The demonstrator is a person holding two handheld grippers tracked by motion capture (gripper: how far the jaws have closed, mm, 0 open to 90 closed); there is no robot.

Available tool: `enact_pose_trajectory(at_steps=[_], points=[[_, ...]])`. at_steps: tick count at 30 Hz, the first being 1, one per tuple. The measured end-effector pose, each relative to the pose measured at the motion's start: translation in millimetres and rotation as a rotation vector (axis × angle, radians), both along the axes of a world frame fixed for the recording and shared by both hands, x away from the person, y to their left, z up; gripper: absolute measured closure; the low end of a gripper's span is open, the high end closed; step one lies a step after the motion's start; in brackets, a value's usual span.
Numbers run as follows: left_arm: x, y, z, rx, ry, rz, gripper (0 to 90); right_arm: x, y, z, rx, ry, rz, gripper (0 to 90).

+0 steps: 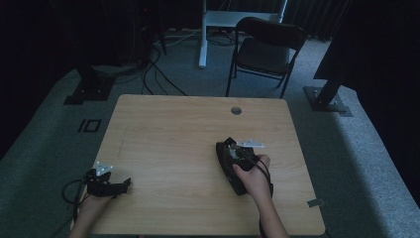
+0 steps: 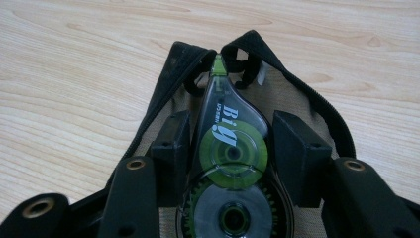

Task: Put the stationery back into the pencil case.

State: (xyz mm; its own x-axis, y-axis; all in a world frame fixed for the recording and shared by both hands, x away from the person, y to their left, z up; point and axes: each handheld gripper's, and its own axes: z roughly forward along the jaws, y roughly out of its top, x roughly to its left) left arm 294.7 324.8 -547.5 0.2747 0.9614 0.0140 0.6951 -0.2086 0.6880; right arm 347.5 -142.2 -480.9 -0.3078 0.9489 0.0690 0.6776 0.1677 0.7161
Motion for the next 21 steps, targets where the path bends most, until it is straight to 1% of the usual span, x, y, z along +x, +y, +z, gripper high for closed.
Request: enact_pose_trajectory(at_steps=[5, 6, 9, 10, 13, 17, 21], points=[[0.0, 0.0, 0.0, 0.000, 0.000, 0.000, 0.4, 2.1, 1.4, -1.4, -0.009, 0.022, -0.008, 50.4], [0.0, 0.0, 0.0, -0.001, 0.000, 0.000, 0.4, 2.9, 2.0, -2.2, -0.013, 0.033, -0.008, 50.4], [0.0, 0.0, 0.0, -0.001, 0.000, 0.000, 0.4, 5.5, 3.8, -5.2, -0.024, 0.039, -0.007, 50.4], [0.0, 0.0, 0.0, 0.000, 0.000, 0.000, 0.4, 6.6, 3.7, -6.3, -0.015, 0.046, -0.007, 50.4], [0.0, 0.0, 0.0, 0.000, 0.000, 0.000, 0.4, 8.9, 3.5, -8.6, -0.018, 0.062, -0.006, 50.4], [0.0, -0.1, 0.0, -0.001, 0.000, 0.001, 0.4, 10.3, 3.4, -8.8, -0.017, 0.067, -0.012, 50.4], [0.0, -0.1, 0.0, -0.001, 0.000, 0.000, 0.4, 10.8, 4.9, -10.0, -0.027, 0.077, -0.006, 50.3]])
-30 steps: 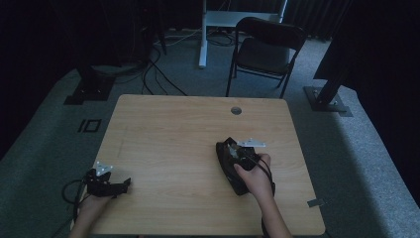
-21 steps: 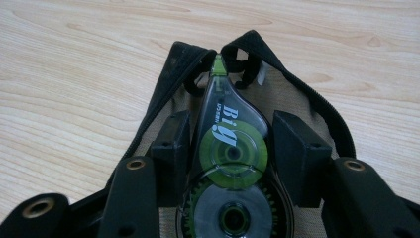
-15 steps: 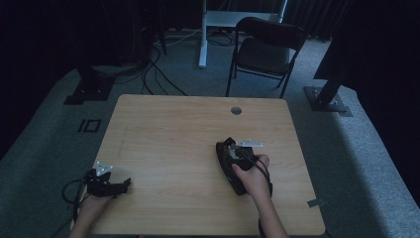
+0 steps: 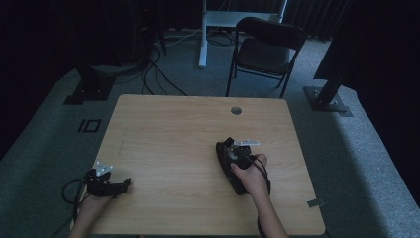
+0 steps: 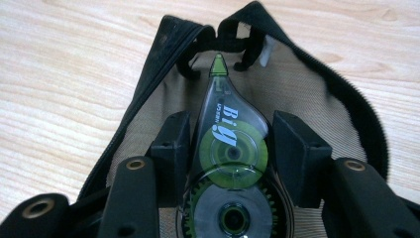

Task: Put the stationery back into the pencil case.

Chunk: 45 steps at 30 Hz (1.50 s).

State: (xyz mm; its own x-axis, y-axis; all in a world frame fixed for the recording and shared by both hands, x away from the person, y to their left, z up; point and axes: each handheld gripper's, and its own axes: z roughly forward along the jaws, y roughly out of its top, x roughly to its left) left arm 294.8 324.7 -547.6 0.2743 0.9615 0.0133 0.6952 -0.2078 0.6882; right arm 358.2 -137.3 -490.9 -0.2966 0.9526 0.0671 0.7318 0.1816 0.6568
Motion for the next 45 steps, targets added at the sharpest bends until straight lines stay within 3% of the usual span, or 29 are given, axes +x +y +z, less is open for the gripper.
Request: enact_pose_trajectory(at_steps=[11, 22, 33, 45], points=[[0.0, 0.0, 0.0, 0.000, 0.000, 0.000, 0.4, 10.1, 5.7, -3.7, -0.038, 0.049, -0.011, 50.3], [0.0, 0.0, 0.0, 0.001, 0.000, 0.000, 0.4, 15.1, 6.0, -9.6, -0.023, 0.098, -0.031, 50.0], [0.0, 0.0, 0.0, 0.000, 0.000, 0.000, 0.4, 14.6, 4.7, -6.3, -0.004, 0.107, -0.017, 49.9], [0.0, 0.0, 0.0, 0.001, 0.000, 0.000, 0.4, 8.4, 0.4, 7.7, 0.024, 0.064, 0.019, 48.8]])
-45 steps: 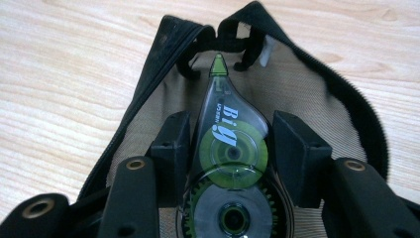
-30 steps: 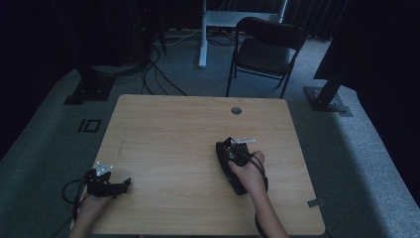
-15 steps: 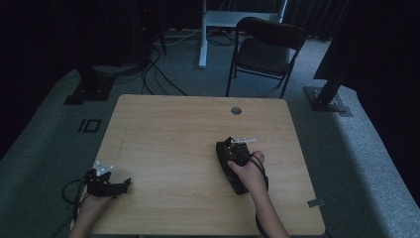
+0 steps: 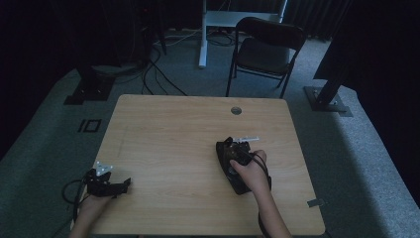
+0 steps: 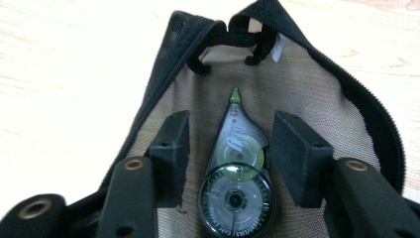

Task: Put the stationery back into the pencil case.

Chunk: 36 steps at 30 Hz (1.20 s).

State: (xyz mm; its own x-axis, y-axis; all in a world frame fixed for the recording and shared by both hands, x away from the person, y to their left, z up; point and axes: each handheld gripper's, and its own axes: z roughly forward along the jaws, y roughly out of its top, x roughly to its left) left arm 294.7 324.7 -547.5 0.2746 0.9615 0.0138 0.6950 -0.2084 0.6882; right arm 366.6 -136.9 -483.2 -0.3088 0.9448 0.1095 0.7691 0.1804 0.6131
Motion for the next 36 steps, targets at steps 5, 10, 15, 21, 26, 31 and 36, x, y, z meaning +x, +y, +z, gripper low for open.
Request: enact_pose_trajectory(at_steps=[5, 10, 15, 21, 26, 31, 36], points=[[0.0, 0.0, 0.0, 0.000, 0.000, 0.000, 0.4, -3.7, -2.7, 5.8, 0.003, -0.017, 0.010, 46.1], [0.0, 0.0, 0.0, 0.000, 0.000, 0.000, 0.4, -11.1, -5.9, 13.8, 0.015, -0.048, 0.039, 45.2], [0.0, 0.0, 0.0, 0.000, 0.000, 0.000, 0.4, -20.5, -11.9, 24.5, 0.048, -0.097, 0.073, 42.9], [0.0, 0.0, 0.0, 0.000, 0.000, 0.000, 0.4, -29.5, -18.5, 34.1, 0.101, -0.141, 0.107, 37.4], [0.0, 0.0, 0.0, 0.000, 0.000, 0.000, 0.4, -34.7, -23.3, 38.7, 0.137, -0.177, 0.119, 33.2], [0.0, 0.0, 0.0, 0.000, 0.000, 0.000, 0.4, -37.2, -33.9, 43.2, 0.164, -0.183, 0.093, 29.5], [0.0, 0.0, 0.0, 0.000, 0.000, 0.000, 0.4, -39.9, -46.3, 46.3, 0.154, -0.244, 0.083, 23.9]])
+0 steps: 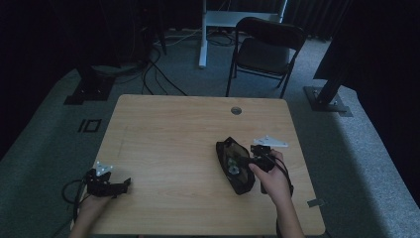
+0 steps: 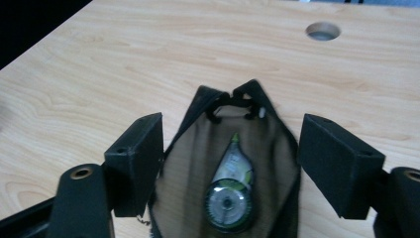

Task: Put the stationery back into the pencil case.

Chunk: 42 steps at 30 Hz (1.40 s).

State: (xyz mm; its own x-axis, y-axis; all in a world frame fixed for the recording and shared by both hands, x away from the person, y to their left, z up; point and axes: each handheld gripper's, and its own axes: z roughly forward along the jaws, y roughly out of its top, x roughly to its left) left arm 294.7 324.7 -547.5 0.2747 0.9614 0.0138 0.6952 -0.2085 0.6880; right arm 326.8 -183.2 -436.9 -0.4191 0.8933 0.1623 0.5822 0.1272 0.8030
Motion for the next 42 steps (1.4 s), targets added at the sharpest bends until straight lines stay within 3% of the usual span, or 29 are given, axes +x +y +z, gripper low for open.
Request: enact_pose_trajectory(at_steps=[13, 24, 33, 42], points=[[0.0, 0.0, 0.0, 0.000, 0.000, 0.000, 0.4, -9.3, -32.9, -2.7, -0.020, -0.064, -0.006, 19.4], [0.0, 0.0, -0.1, -0.001, -0.002, 0.000, 0.4, -22.3, -62.5, -17.2, -0.002, -0.069, -0.030, 18.0], [0.0, 0.1, -0.1, 0.001, -0.001, -0.001, 0.4, -32.4, -81.8, -44.4, -0.060, -0.042, -0.021, 17.9], [0.0, 0.1, 0.0, 0.001, 0.000, -0.001, 0.4, -34.8, -96.0, -77.0, -0.075, -0.026, -0.035, 17.9]])
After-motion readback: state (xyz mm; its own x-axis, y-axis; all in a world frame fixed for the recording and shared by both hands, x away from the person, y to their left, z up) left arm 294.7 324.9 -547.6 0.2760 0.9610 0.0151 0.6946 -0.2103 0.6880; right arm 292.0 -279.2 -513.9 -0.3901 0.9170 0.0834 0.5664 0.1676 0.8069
